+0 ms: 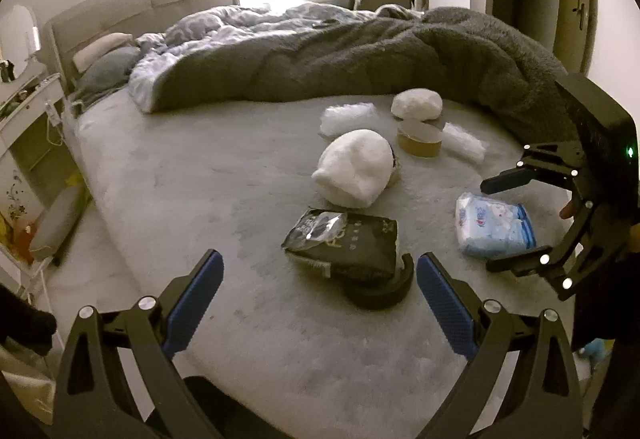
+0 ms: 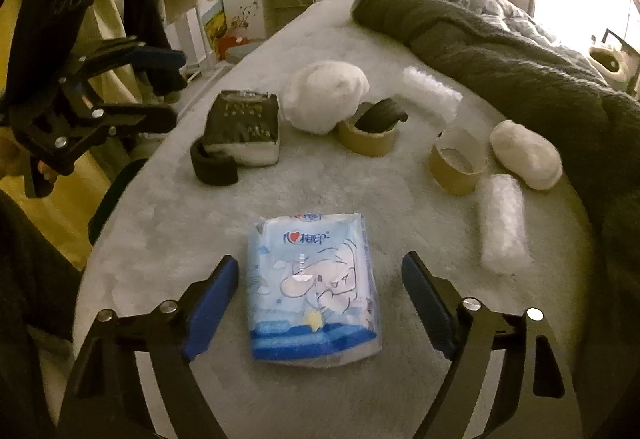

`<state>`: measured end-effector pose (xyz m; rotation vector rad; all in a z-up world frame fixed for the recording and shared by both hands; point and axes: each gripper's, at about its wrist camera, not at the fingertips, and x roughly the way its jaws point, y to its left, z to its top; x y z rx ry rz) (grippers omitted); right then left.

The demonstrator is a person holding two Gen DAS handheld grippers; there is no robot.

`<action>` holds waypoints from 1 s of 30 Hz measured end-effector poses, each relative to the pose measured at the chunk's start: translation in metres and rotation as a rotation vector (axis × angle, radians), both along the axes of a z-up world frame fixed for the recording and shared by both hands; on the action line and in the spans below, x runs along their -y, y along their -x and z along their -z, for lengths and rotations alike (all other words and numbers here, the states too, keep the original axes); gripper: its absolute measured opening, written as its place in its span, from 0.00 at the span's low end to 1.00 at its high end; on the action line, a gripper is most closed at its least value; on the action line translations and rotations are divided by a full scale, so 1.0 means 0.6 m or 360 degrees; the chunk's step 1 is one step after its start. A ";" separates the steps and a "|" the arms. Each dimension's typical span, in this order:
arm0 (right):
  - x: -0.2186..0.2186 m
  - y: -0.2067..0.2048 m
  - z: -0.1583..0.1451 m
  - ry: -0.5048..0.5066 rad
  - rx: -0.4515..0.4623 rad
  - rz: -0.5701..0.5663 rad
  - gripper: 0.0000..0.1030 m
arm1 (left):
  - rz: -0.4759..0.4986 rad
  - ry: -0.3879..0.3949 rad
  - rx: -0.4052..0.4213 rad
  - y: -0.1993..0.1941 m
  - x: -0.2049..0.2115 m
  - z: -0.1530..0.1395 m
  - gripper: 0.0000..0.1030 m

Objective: Collect trash
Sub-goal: 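Grasp the black snack bag with the left tool while the right tool grasps the wipe pack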

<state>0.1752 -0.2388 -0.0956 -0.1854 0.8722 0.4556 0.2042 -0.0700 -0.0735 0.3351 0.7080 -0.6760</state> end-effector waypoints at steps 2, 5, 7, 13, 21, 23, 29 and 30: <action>0.002 -0.008 0.007 -0.0012 -0.0029 -0.0012 0.75 | 0.0023 -0.0014 -0.0004 -0.011 0.011 0.003 0.96; 0.005 -0.015 0.006 -0.0038 -0.0035 -0.0043 0.67 | 0.0049 -0.0053 -0.0010 -0.026 0.028 0.008 0.96; 0.009 -0.018 0.006 -0.0057 -0.0039 -0.0056 0.63 | 0.0075 -0.0081 -0.0031 -0.035 0.040 0.014 0.96; 0.019 -0.015 -0.004 -0.0082 -0.0002 -0.0054 0.55 | 0.0108 -0.0120 -0.0136 -0.066 0.066 0.026 0.96; 0.047 -0.007 -0.021 -0.0150 0.0050 -0.0016 0.53 | 0.0120 -0.0243 -0.0203 -0.083 0.099 0.037 0.96; 0.053 -0.007 -0.022 -0.0160 0.0056 0.0005 0.53 | 0.0130 -0.0285 -0.0215 -0.084 0.107 0.044 0.96; 0.064 -0.011 -0.031 -0.0190 0.0076 0.0038 0.53 | 0.0160 -0.0358 -0.0248 -0.084 0.122 0.063 0.82; 0.065 -0.011 -0.031 -0.0192 0.0079 0.0039 0.53 | 0.0157 -0.0372 -0.0245 -0.084 0.124 0.066 0.81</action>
